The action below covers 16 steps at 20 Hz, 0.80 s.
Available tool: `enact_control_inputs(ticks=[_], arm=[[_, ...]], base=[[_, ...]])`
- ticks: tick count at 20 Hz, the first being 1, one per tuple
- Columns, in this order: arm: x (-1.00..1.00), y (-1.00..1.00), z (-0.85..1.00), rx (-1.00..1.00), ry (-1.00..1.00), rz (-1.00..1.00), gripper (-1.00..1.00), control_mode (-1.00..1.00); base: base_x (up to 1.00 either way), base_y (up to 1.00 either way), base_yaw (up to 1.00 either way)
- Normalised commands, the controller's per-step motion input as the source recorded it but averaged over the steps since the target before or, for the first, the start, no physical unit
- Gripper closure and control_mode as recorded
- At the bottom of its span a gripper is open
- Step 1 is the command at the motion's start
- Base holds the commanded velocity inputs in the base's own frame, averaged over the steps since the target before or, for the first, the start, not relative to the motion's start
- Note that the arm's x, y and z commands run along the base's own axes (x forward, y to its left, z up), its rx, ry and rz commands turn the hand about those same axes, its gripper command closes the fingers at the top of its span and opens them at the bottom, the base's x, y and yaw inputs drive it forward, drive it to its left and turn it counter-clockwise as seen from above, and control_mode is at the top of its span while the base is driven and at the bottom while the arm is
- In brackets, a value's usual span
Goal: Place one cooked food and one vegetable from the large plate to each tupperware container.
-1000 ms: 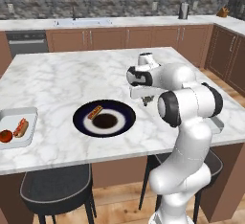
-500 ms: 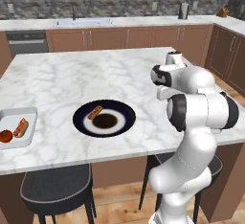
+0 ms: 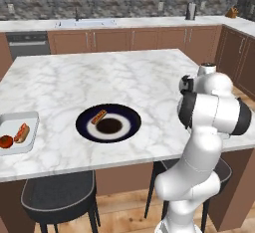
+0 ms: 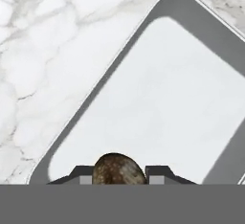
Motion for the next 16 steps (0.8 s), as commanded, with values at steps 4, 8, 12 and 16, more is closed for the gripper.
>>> enact_control_inputs(ticks=[4,8,12,16], arm=[[0.00,-1.00,-0.35,0.00,0.00,0.22,1.00,-1.00],[-0.13,-0.80,-0.32,0.00,0.00,0.13,1.00,-1.00],[-0.39,-0.18,-0.24,0.00,0.03,0.00,1.00,-1.00],[-0.39,-0.01,-0.13,0.00,0.04,0.00,1.00,-1.00]], base=[[0.00,0.00,0.00],[0.00,0.00,0.00],[0.00,0.00,0.00],[0.00,0.00,0.00]])
